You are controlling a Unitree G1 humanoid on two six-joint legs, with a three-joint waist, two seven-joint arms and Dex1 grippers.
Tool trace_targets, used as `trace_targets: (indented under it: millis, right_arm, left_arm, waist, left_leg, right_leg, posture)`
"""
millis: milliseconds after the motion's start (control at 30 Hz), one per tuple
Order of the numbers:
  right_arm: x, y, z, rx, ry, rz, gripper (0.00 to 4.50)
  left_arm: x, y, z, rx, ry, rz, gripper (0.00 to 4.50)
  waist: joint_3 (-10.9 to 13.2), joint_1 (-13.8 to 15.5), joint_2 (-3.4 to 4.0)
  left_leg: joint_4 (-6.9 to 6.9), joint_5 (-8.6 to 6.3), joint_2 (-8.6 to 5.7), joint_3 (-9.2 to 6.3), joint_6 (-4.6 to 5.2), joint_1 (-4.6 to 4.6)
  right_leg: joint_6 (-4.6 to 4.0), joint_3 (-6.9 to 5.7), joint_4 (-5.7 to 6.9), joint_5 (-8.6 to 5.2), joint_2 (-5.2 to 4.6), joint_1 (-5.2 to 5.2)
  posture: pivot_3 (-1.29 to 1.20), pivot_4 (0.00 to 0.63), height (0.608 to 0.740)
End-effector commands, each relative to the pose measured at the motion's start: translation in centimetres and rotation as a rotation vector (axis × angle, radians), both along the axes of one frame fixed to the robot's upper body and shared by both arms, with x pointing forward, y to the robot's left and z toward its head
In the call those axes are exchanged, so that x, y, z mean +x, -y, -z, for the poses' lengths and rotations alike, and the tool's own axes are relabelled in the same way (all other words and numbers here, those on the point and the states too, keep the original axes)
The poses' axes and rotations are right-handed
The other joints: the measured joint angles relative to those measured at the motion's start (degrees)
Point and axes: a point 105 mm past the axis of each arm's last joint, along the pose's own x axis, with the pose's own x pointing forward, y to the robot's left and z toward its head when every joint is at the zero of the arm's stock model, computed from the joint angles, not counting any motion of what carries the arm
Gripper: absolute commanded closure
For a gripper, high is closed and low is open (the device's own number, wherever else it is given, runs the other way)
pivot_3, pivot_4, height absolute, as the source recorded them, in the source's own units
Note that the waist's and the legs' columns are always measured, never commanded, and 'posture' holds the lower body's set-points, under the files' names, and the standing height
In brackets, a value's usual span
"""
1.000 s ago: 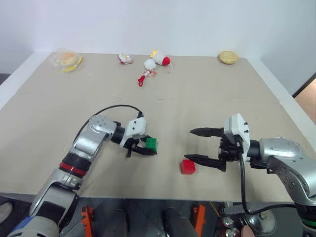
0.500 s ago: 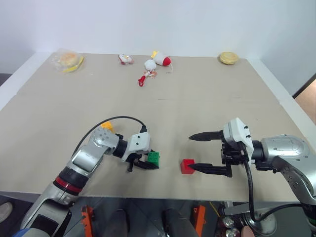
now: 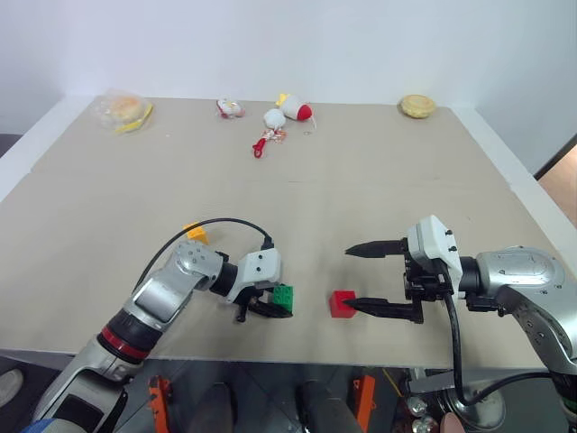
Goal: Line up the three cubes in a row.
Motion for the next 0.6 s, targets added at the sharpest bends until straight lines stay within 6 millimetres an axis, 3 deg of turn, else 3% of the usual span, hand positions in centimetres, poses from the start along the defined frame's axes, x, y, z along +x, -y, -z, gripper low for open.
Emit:
trace_targets:
  millis: [33,233,267,433,467,600]
  right_arm:
    - [-0.1,-0.2,-0.5,0.006,0.028,-0.007,0.00]
    - [-0.1,-0.2,-0.4,0.006,0.028,-0.007,0.00]
    - [-0.1,-0.2,-0.4,0.006,0.028,-0.007,0.00]
    - [0.0,-0.2,-0.5,0.006,0.028,-0.007,0.00]
    - [0.0,-0.1,-0.5,0.006,0.027,-0.006,0.00]
    - [0.0,0.1,-0.7,0.019,0.020,-0.005,0.00]
  left_arm:
    - [-0.5,0.5,-0.3,-0.007,0.012,0.015,3.13]
    - [-0.4,0.5,-0.3,-0.004,0.011,0.005,3.13]
    - [-0.4,0.5,-0.3,-0.005,0.011,0.005,2.11]
    - [-0.5,0.5,-0.5,-0.017,0.015,0.015,0.36]
    - [-0.6,0.4,-0.8,-0.027,0.015,0.022,0.09]
    - [-0.3,0.1,-2.8,-0.100,0.027,0.011,0.04]
  waist:
    - [0.0,0.0,0.00]
    - [0.0,0.0,0.00]
    - [0.0,0.0,0.00]
    - [0.0,0.0,0.00]
    - [0.0,0.0,0.00]
    - [0.0,0.0,0.00]
  left_leg:
    - [0.00,0.00,0.00,0.00,0.00,0.00]
    - [0.01,0.00,0.00,0.00,0.00,0.00]
    - [0.01,0.00,0.00,0.00,0.00,0.00]
    - [0.01,0.00,0.00,0.00,0.00,0.00]
    - [0.01,0.00,0.00,0.00,0.00,0.00]
    - [0.01,0.00,0.00,0.00,0.00,0.00]
  right_leg:
    - [0.00,0.00,0.00,0.00,-0.01,0.00]
    - [0.00,0.00,0.00,0.00,-0.01,0.01]
    - [0.00,0.00,0.00,0.00,-0.01,0.01]
    - [0.00,0.00,0.00,0.00,0.00,0.01]
    - [0.00,0.00,0.00,0.00,0.00,0.01]
    - [0.00,0.00,0.00,0.00,-0.01,0.00]
  posture:
    - [0.00,0.150,0.736]
    - [0.00,0.150,0.736]
    - [0.00,0.150,0.736]
    - [0.00,0.150,0.736]
    - [0.00,0.150,0.736]
    - [0.00,0.150,0.736]
